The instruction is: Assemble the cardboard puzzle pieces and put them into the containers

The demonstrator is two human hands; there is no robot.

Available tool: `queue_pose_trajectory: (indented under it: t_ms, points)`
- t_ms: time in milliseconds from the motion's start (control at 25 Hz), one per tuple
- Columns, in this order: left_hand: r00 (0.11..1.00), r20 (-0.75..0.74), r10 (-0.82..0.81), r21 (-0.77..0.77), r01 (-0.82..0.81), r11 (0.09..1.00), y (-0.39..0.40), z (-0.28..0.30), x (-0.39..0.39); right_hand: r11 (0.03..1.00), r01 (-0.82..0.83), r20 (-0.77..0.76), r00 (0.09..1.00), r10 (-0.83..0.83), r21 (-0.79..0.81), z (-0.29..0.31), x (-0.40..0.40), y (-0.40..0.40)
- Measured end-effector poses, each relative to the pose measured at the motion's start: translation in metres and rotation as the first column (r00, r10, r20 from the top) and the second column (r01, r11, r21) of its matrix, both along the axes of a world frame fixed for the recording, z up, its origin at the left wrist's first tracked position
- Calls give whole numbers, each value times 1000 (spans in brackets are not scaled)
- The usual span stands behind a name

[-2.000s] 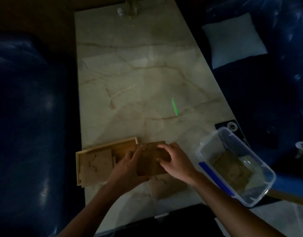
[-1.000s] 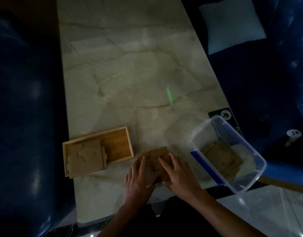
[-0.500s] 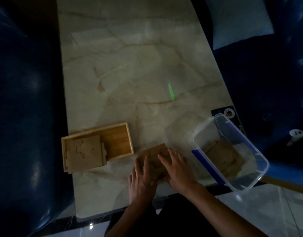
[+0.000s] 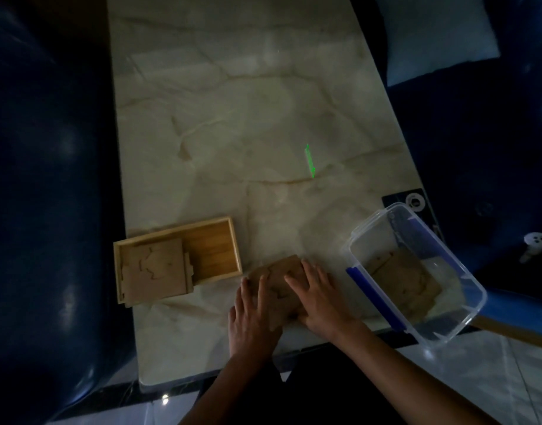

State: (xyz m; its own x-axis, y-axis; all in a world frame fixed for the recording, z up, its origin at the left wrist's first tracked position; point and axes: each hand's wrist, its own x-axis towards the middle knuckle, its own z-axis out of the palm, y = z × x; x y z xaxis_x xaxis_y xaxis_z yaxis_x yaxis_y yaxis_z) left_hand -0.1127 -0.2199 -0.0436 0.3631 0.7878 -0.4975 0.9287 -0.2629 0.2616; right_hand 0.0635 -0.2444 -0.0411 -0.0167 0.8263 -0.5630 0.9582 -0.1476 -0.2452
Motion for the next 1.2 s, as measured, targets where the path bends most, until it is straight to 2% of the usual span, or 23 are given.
queue_pose_trajectory:
  t_ms: [160, 480, 880, 1200]
  points:
    - [999, 16, -33, 30, 33, 999, 4, -3, -5, 1000, -18, -22, 1000, 18, -13, -3, 4, 5]
    - [999, 31, 7, -7, -7, 1000, 3, -4, -11, 1000, -23, -25, 999, 23, 1, -3, 5, 3]
    - [975, -141, -174, 22, 179, 984, 2, -4, -16, 997, -79, -41, 996, 79, -11, 0, 11, 6]
    - [975, -92, -203, -27, 202, 979, 10, -2, -8, 997, -63, -38, 997, 62, -33, 1, 13, 7]
